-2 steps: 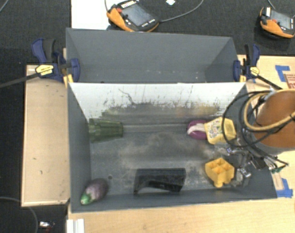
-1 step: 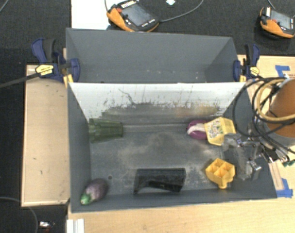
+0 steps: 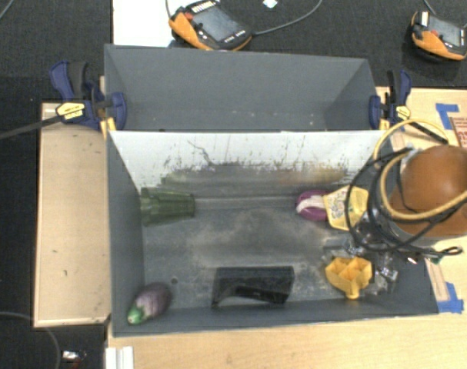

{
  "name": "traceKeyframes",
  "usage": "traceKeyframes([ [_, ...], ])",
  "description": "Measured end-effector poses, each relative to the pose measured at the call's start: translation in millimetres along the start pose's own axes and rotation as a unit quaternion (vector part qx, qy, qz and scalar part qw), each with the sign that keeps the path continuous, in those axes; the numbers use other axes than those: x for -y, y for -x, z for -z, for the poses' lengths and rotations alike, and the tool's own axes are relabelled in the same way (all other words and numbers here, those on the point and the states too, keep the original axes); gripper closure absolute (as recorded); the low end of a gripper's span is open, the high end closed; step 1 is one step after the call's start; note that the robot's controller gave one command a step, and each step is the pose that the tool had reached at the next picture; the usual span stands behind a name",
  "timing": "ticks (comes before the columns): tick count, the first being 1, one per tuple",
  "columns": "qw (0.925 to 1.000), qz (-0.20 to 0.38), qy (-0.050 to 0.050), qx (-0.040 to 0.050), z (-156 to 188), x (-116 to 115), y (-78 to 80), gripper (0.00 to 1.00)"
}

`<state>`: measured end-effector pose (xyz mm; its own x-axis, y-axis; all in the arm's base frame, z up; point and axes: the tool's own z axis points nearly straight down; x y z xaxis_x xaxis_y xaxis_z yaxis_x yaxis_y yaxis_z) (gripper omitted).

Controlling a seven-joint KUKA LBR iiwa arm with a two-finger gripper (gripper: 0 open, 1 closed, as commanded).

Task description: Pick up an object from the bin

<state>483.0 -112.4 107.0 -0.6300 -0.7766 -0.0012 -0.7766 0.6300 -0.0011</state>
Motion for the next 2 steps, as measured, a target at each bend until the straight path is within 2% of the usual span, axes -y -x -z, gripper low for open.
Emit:
traceKeyframes([
  [1,0.9993,-0.036,-0.006,0.0042,-36,8,-11.3,0.0],
  [2,0.9747,0.223,-0.004,0.0034,-37,-4,1.5,1.0],
])
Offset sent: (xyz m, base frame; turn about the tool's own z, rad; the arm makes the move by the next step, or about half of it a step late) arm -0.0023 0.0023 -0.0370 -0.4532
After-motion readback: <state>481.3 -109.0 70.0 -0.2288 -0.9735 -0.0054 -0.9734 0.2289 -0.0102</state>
